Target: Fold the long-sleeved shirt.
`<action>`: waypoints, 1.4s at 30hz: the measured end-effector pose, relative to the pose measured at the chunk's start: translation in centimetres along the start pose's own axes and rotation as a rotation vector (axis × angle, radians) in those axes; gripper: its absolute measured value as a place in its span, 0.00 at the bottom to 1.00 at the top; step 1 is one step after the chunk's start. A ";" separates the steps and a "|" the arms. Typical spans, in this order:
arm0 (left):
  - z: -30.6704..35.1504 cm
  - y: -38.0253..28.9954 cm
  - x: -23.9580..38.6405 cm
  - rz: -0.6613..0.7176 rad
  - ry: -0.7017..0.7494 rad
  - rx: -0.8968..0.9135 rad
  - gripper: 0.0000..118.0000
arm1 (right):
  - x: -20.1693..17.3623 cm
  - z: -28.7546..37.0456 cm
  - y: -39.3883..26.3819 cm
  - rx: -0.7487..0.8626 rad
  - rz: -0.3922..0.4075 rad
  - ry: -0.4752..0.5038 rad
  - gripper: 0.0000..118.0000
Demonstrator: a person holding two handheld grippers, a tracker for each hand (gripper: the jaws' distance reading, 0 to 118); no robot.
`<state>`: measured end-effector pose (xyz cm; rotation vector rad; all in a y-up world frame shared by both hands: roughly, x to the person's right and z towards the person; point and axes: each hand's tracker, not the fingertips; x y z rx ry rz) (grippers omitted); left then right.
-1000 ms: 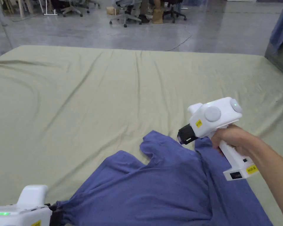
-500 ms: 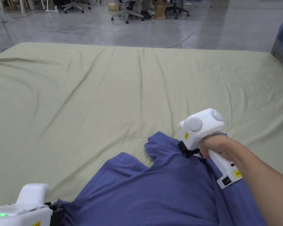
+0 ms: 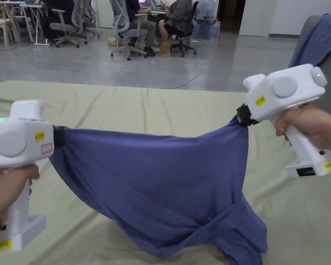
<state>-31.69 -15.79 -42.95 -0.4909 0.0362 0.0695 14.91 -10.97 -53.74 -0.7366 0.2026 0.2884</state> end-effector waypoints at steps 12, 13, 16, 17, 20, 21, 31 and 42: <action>1.5 24.7 5.1 -0.097 0.108 0.263 0.02 | 6.3 15.2 17.8 0.381 -0.104 -0.300 0.00; 1.8 25.9 5.5 -0.095 0.126 0.280 0.02 | 6.7 16.0 18.7 0.412 -0.123 -0.335 0.00; 2.8 28.2 6.4 -0.029 0.096 0.327 0.02 | 7.9 17.7 20.4 0.442 -0.166 -0.337 0.00; 2.8 28.6 6.7 -0.038 0.097 0.307 0.02 | 8.0 18.0 20.8 0.441 -0.149 -0.353 0.00; 2.5 28.8 7.6 -0.054 0.090 0.299 0.02 | 8.6 18.3 20.7 0.438 -0.123 -0.384 0.00; 2.2 28.5 7.8 -0.061 0.089 0.298 0.02 | 8.8 18.3 20.5 0.437 -0.131 -0.380 0.00; -6.2 15.9 8.0 -0.082 0.096 0.060 0.02 | 7.2 6.6 10.2 0.247 -0.181 -0.251 0.00; -7.1 5.4 6.6 -0.074 0.045 -0.053 0.02 | 5.4 0.3 -0.8 0.089 -0.190 -0.160 0.00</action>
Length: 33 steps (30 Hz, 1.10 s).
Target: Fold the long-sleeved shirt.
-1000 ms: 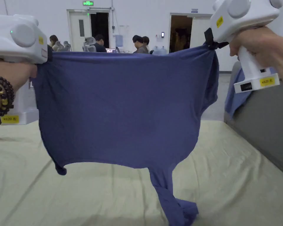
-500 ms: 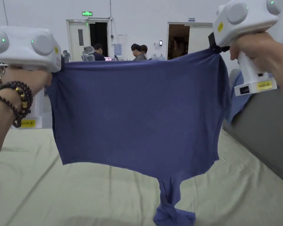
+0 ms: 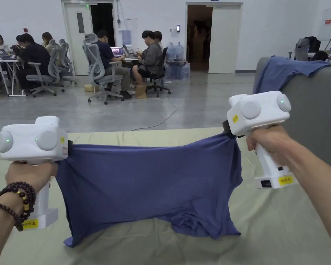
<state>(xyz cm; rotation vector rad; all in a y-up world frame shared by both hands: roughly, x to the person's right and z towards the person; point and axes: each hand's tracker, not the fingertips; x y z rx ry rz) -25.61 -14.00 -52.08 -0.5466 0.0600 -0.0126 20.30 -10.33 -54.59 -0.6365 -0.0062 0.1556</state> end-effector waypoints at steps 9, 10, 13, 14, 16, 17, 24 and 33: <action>10.6 -8.4 -1.4 -0.075 -0.109 0.028 0.02 | -0.3 9.8 -9.6 0.036 0.097 0.092 0.00; 11.3 -10.2 -1.9 -0.082 -0.128 0.015 0.02 | -0.3 10.6 -11.4 0.025 0.097 0.117 0.00; 14.0 -16.3 -2.8 -0.075 -0.171 -0.065 0.02 | -0.9 12.9 -17.4 -0.038 0.119 0.185 0.00; 14.6 -18.4 -3.3 -0.081 -0.193 -0.110 0.02 | -1.2 13.6 -19.6 -0.080 0.126 0.196 0.00; 16.1 -22.2 -4.0 -0.101 -0.214 -0.203 0.02 | -1.9 14.6 -24.0 -0.189 0.174 0.262 0.00; 16.6 -24.1 -4.4 -0.116 -0.230 -0.261 0.02 | -2.4 15.1 -26.4 -0.251 0.200 0.277 0.00; 17.4 -34.7 -6.3 -0.185 -0.319 -0.676 0.02 | -4.5 15.4 -39.8 -0.714 0.368 0.461 0.00; 17.0 -33.4 -6.5 -0.122 -0.333 -0.563 0.98 | -4.0 14.7 -38.8 -0.628 0.250 0.382 0.77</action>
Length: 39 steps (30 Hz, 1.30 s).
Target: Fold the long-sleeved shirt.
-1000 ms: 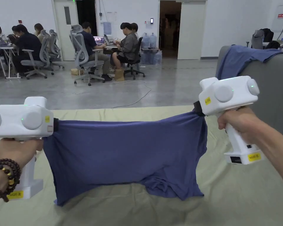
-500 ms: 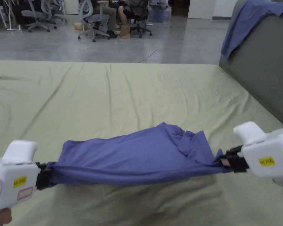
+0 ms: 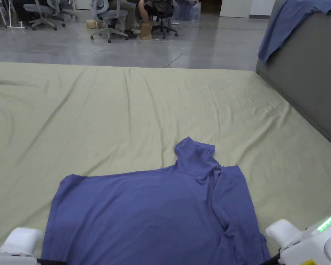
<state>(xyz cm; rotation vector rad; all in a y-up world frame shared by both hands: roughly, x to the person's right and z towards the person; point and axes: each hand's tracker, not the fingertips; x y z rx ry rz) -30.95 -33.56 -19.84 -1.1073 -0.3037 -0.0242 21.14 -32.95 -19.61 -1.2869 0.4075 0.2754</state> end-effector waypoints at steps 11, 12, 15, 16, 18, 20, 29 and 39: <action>1.5 8.1 -0.2 0.038 0.091 0.284 0.00 | 4.7 4.0 10.4 0.350 -0.190 -0.088 0.00; 1.1 8.9 -0.4 0.050 0.080 0.294 0.00 | 5.0 3.7 12.0 0.361 -0.195 -0.087 0.00; -0.9 12.3 -1.1 0.071 0.079 0.317 0.00 | 6.0 3.3 18.1 0.405 -0.199 -0.107 0.00; -1.5 13.0 -1.1 0.075 0.081 0.318 0.00 | 6.6 2.8 20.4 0.419 -0.205 -0.114 0.00; -2.7 15.1 -1.4 0.082 0.086 0.294 0.00 | 7.8 1.3 25.0 0.419 -0.223 -0.125 0.00; -3.5 15.8 -1.4 0.076 0.068 0.299 0.00 | 9.3 -0.6 29.9 0.407 -0.251 -0.115 0.26; -6.6 15.5 -3.7 0.093 0.025 0.269 0.00 | 13.0 -13.9 42.6 0.206 -0.283 -0.186 0.61; -8.9 14.8 -5.5 0.108 0.024 0.229 0.00 | 11.8 -18.1 42.7 0.135 -0.306 -0.144 0.11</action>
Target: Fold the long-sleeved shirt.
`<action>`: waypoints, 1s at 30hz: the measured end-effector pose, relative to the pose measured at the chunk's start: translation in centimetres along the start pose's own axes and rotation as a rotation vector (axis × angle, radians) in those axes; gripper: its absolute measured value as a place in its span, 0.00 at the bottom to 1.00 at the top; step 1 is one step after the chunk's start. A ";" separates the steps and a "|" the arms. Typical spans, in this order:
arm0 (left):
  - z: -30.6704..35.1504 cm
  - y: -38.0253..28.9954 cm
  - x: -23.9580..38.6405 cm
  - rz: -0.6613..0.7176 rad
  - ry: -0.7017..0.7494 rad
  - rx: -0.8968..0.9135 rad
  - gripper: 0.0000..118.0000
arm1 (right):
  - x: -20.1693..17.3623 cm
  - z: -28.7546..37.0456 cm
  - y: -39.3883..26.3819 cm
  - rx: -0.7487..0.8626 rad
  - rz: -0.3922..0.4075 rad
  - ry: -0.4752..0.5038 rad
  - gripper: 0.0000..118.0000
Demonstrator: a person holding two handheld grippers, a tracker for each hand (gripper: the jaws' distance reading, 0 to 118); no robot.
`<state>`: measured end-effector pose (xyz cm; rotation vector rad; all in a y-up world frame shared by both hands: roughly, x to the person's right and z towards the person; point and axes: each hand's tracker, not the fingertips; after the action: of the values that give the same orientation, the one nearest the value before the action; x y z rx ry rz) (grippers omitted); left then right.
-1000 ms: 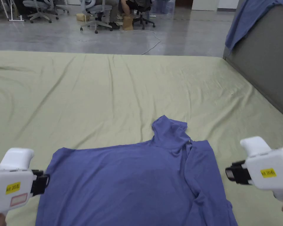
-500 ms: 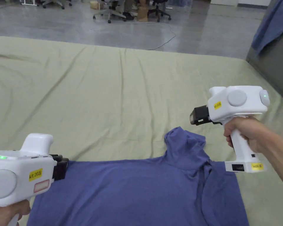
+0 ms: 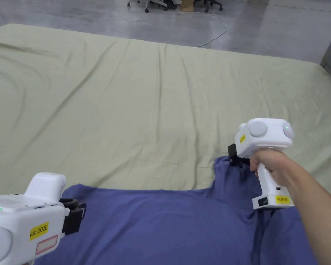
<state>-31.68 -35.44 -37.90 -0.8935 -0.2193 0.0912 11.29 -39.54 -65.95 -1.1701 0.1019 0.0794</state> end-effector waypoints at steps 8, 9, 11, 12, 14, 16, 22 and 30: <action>1.8 0.5 1.0 0.000 0.015 0.071 0.00 | 0.4 14.1 -5.3 0.248 0.137 -0.035 0.10; 2.2 0.4 1.3 -0.003 0.004 0.077 0.00 | 0.4 16.6 -7.3 0.287 0.140 -0.022 0.10; 3.3 0.0 2.1 -0.033 -0.006 0.089 0.00 | 0.6 20.5 -10.9 0.335 0.163 0.018 0.10; 3.7 -0.2 2.5 -0.047 -0.006 0.096 0.00 | 0.8 22.0 -13.0 0.350 0.166 0.015 0.10; 4.8 -0.9 3.2 -0.056 -0.013 0.107 0.00 | 0.8 24.0 -17.1 0.361 0.168 0.024 0.10; 5.6 -1.8 3.6 -0.046 -0.027 0.117 0.00 | 0.8 24.2 -20.7 0.348 0.151 0.040 0.10; 7.6 -4.9 5.3 -0.046 -0.040 0.116 0.00 | 1.0 15.7 -27.9 0.136 0.066 0.061 0.10; 11.0 -7.4 7.3 -0.042 -0.035 0.097 0.00 | 1.8 13.8 -27.9 0.140 -0.038 0.023 0.32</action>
<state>-27.15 -30.43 -24.40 -0.7911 -0.2641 0.0776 16.85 -37.64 -35.31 -1.0332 0.1043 0.0250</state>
